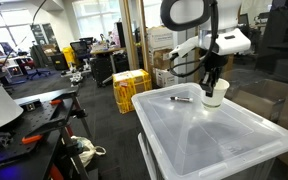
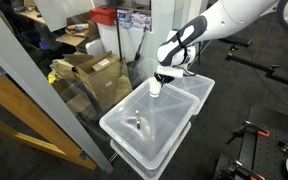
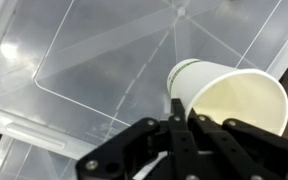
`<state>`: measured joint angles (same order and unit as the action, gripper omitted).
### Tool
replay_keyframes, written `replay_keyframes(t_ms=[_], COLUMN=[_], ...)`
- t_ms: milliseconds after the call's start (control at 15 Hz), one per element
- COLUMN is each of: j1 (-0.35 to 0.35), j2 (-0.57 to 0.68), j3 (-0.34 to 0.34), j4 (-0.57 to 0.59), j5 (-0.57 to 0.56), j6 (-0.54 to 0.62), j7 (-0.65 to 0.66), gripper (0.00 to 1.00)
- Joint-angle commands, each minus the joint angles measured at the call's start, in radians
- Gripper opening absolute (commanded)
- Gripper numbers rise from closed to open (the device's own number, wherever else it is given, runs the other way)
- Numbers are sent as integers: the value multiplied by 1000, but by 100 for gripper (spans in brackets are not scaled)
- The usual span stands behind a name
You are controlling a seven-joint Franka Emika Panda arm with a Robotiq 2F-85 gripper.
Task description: Move the cup to the right
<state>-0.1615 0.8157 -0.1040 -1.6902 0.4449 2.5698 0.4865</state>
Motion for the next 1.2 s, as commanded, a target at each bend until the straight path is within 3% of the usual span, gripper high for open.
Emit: replay_keyframes(t_ms=[0, 600, 1133], j1=[38, 123, 115], j2=[21, 83, 178], j3=[-47, -166, -158], j4=[27, 78, 155], j5=[-27, -161, -190], j6=[19, 18, 27], j7=[79, 266, 332], gripper=[1, 1, 1])
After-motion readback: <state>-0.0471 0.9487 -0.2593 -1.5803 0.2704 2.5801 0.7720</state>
